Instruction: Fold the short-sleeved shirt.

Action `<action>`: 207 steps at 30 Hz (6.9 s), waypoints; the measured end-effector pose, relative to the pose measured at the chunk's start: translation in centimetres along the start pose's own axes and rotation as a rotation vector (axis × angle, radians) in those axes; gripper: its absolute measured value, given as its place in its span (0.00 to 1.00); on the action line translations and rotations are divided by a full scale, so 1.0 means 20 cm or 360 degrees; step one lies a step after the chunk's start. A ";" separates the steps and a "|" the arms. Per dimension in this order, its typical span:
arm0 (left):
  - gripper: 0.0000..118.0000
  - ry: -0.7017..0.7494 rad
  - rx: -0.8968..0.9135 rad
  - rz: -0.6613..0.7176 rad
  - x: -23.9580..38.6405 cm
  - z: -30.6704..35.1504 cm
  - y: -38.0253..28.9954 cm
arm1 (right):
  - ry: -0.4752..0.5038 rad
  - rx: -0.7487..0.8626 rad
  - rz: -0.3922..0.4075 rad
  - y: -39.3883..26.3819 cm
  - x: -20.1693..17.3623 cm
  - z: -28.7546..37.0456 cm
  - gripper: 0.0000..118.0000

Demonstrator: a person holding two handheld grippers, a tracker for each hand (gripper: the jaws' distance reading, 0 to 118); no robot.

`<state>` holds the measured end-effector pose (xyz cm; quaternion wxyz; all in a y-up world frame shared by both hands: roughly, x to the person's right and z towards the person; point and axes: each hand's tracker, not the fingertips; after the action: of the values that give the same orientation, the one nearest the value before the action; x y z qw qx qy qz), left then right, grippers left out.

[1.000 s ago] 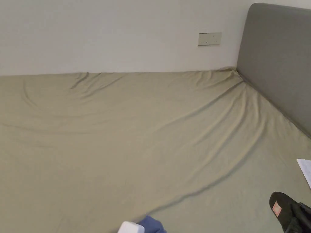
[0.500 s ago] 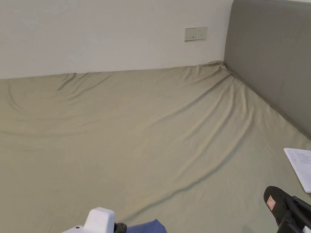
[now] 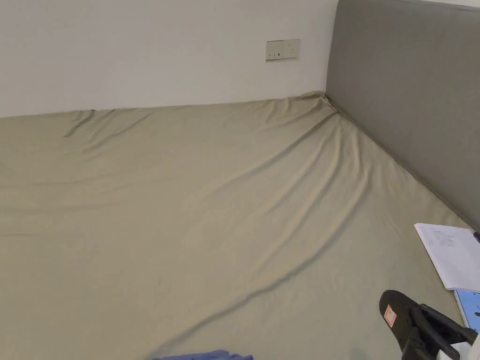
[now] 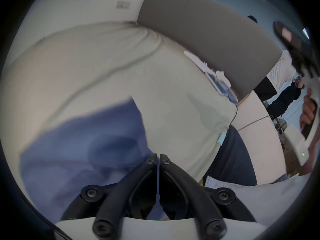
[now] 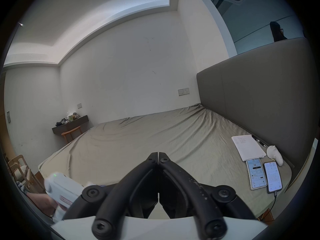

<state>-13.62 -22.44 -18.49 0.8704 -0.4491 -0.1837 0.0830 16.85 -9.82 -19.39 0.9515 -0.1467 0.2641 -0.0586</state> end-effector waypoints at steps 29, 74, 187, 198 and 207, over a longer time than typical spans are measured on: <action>0.98 -0.0044 0.0327 0.1092 -0.94 0.61 -0.57 | 0.0412 -0.1494 0.0446 -0.65 -0.52 -1.03 0.02; 0.51 0.1005 0.0250 0.1838 -2.17 1.82 -1.08 | 0.0397 -0.0935 0.0122 -0.19 -0.66 -0.81 0.01; 0.00 0.1367 0.1652 -0.0084 0.06 1.06 0.18 | -0.0182 0.0519 0.0451 0.24 -0.32 -0.22 0.02; 0.62 0.1332 0.1700 -0.0095 0.06 1.07 0.17 | -0.0118 0.0568 0.0477 0.23 -0.32 -0.21 0.63; 1.00 0.1338 0.1780 -0.0150 0.08 1.09 0.16 | -0.0124 0.0580 0.0493 0.22 -0.34 -0.21 1.00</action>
<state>-20.70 -3.77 -9.25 0.9708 0.0806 0.2196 -0.0535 9.06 -5.34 -20.90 0.9693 0.0676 0.2315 0.0471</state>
